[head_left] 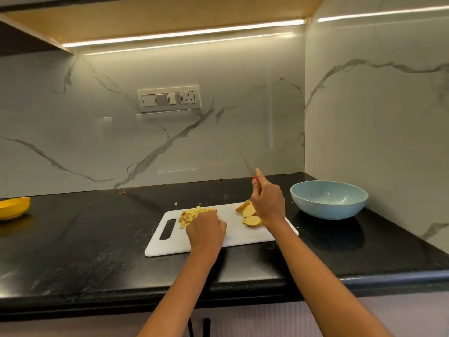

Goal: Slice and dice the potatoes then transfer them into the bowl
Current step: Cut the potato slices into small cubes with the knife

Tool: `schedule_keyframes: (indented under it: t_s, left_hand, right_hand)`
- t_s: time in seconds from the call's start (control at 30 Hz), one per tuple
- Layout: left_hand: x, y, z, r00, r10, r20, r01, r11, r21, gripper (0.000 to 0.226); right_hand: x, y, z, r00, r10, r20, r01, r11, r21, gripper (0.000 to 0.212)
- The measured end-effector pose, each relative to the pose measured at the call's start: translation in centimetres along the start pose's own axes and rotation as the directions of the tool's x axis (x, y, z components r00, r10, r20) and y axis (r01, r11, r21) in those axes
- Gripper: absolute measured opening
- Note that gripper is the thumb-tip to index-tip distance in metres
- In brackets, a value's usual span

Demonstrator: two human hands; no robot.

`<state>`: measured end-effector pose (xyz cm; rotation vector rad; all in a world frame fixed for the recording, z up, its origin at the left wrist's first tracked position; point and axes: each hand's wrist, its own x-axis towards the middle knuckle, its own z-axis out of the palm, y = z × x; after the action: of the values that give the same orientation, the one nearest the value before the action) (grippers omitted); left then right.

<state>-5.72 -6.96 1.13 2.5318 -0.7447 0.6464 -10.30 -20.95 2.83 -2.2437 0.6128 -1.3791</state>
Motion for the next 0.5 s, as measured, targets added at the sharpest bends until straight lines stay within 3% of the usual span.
schedule_keyframes:
  t_s: [0.23,0.3,0.4,0.5]
  left_hand:
    - [-0.4,1.4,-1.6,1.000,0.012,0.011,-0.013,0.993,0.119,0.051]
    - [0.1,0.2,-2.0,0.994,0.053,0.091,-0.063,0.993,0.104,0.050]
    - [1.4,-2.2,-2.7,0.925,0.110,0.363,-0.047,0.983,-0.177,0.048]
    - [2.3,-3.8,-3.0,0.833,0.234,0.502,-0.029,0.923,-0.383,0.011]
  right_hand:
    - [-0.5,-0.2,-0.5,0.999,0.042,0.031,-0.042,0.999,-0.003,0.043]
    - [-0.5,-0.2,-0.6,0.998,0.046,0.040,-0.046,0.999,-0.009,0.043]
    - [-0.5,-0.2,-0.7,0.998,0.045,0.048,-0.044,0.999,-0.016,0.043]
    - [-0.5,-0.4,-0.8,0.997,0.054,0.059,-0.052,0.998,-0.021,0.043]
